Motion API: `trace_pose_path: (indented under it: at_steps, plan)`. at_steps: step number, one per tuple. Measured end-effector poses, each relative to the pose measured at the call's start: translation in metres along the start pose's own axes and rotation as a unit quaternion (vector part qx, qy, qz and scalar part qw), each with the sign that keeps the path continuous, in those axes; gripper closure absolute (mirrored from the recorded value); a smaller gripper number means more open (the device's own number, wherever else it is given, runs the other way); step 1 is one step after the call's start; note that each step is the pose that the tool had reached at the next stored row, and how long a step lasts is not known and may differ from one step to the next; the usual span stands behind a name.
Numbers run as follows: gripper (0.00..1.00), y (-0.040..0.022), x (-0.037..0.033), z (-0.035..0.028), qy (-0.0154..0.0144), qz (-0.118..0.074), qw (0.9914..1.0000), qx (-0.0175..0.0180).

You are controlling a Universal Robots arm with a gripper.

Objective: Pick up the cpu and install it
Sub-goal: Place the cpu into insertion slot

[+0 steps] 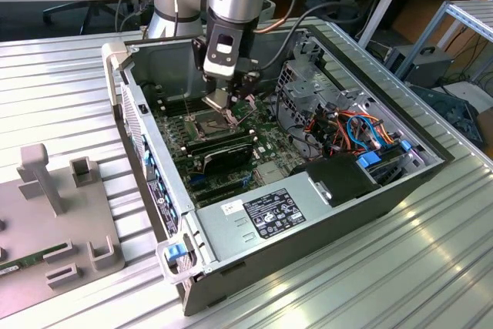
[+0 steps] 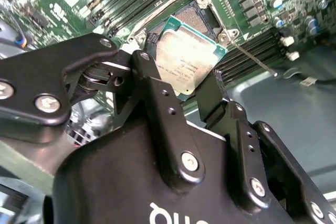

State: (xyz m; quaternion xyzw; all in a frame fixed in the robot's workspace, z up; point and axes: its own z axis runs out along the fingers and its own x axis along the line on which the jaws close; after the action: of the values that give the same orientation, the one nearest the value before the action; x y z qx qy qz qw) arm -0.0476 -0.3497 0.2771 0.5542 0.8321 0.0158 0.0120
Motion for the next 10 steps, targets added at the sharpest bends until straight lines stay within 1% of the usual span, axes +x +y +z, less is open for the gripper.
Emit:
trace_pose_path:
  at_steps: [2,3,4,6,8,9,10]
  plan:
    - [0.45,0.0000,0.0000,0.0001,-0.0006,0.017,0.99986,0.0000]
    - [0.45,0.0000,0.0000,0.0001,-0.0011,0.028,0.99961,0.0001]
    - [0.45,0.0000,0.0000,0.0002,-0.0015,0.037,0.99932,0.0001]
    - [0.45,0.0000,0.0000,0.0003,-0.0023,0.057,0.99835,0.0001]
    - [0.45,0.0000,0.0000,0.0003,-0.0030,0.076,0.99708,0.0002]
    - [0.45,0.0000,0.0000,0.0004,-0.0036,0.091,0.99588,0.0002]
    - [0.45,0.0000,0.0000,0.0005,-0.0039,0.099,0.99507,0.0002]
